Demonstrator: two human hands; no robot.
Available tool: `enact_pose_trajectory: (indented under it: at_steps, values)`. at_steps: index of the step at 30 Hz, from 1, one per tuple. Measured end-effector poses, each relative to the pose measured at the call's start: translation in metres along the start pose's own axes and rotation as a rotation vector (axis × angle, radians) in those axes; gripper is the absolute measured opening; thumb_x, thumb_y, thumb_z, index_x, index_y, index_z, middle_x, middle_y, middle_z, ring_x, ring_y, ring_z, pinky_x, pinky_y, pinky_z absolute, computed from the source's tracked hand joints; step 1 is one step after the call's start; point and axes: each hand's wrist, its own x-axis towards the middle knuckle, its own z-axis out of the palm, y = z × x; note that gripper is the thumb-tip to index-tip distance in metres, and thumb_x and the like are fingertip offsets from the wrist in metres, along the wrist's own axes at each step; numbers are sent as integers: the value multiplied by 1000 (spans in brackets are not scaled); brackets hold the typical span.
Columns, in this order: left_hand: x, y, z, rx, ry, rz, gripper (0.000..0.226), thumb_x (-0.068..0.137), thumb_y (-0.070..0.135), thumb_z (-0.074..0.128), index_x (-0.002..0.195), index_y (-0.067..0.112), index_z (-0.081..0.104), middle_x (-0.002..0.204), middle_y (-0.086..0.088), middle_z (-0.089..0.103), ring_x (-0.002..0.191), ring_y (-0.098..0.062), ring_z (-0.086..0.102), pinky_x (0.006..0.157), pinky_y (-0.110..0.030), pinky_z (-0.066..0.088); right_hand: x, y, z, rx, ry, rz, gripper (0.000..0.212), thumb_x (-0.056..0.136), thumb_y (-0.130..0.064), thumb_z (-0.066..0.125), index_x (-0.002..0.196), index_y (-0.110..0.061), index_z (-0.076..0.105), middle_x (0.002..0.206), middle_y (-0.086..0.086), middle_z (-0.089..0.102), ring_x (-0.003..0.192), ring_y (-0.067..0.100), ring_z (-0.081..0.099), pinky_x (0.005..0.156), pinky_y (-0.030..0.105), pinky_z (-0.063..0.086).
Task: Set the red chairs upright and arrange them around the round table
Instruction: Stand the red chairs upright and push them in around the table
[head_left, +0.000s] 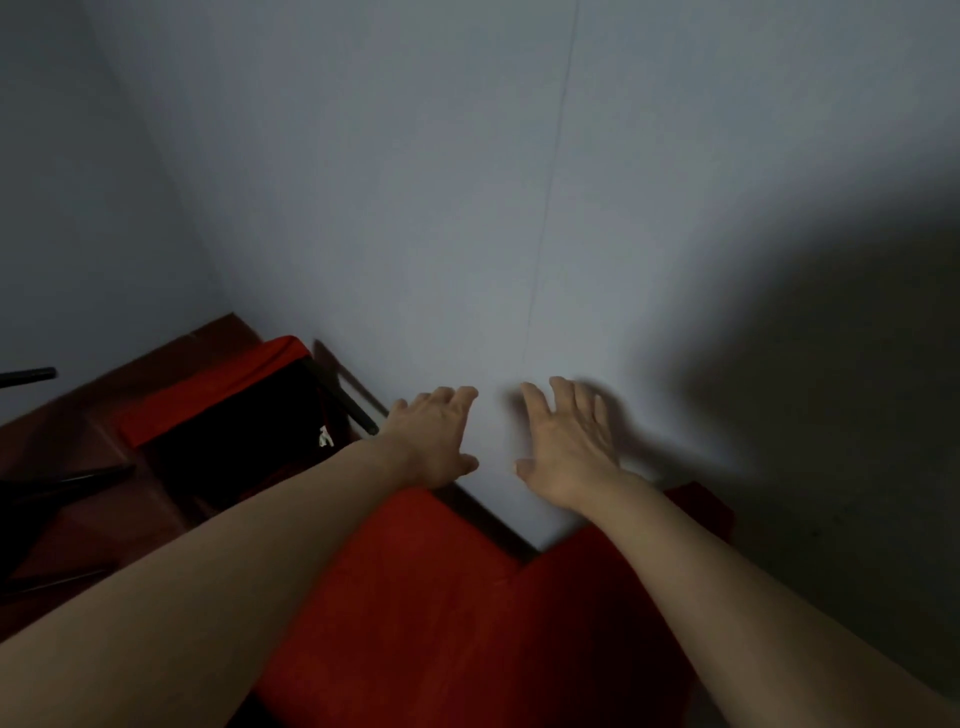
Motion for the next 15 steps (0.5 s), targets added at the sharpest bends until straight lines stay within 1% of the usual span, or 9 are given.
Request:
enact_pose_trajectory:
  at_steps: [3, 5, 8, 12, 13, 15]
  values:
    - [7, 18, 5, -3, -15, 60, 84, 88, 44, 59, 150, 18, 9, 153, -9, 26, 137, -28, 30, 111, -47, 26, -7, 21, 5, -19, -5, 81, 81, 87, -37, 62, 148, -21, 11, 152, 13, 10, 143, 32, 3, 115, 50, -3]
    - [10, 34, 10, 2, -34, 109, 84, 89, 44, 58, 150, 18, 8, 153, -8, 24, 137, -28, 30, 111, -46, 26, -14, 37, 7, -34, 3, 145, 81, 86, -38, 62, 148, -21, 13, 152, 12, 10, 143, 32, 2, 114, 54, -2]
    - [15, 61, 18, -4, -51, 175, 81, 90, 44, 57, 150, 18, 9, 153, -8, 25, 137, -27, 30, 111, -45, 25, -32, 68, 11, -52, -5, 242, 80, 84, -36, 64, 146, -21, 16, 153, 11, 10, 143, 30, 2, 113, 55, 3]
    - [14, 103, 32, -1, -55, 264, 79, 90, 45, 56, 150, 16, 13, 151, -9, 29, 135, -27, 32, 109, -45, 27, -61, 101, 24, -12, -47, 379, 79, 84, -42, 63, 145, -19, 17, 153, 12, 7, 143, 33, 2, 115, 56, 7]
    - [13, 111, 36, 4, -55, 284, 79, 90, 47, 56, 150, 16, 14, 151, -9, 29, 135, -27, 32, 109, -45, 27, -65, 106, 28, -5, -60, 417, 81, 84, -45, 62, 145, -19, 16, 154, 14, 6, 143, 35, 4, 114, 56, 10]
    - [11, 128, 44, 10, -59, 322, 81, 89, 49, 55, 150, 16, 14, 152, -8, 27, 136, -26, 32, 109, -44, 26, -74, 113, 32, 99, -97, 526, 87, 86, -51, 59, 148, -20, 7, 155, 18, -1, 142, 39, 11, 114, 53, 20]
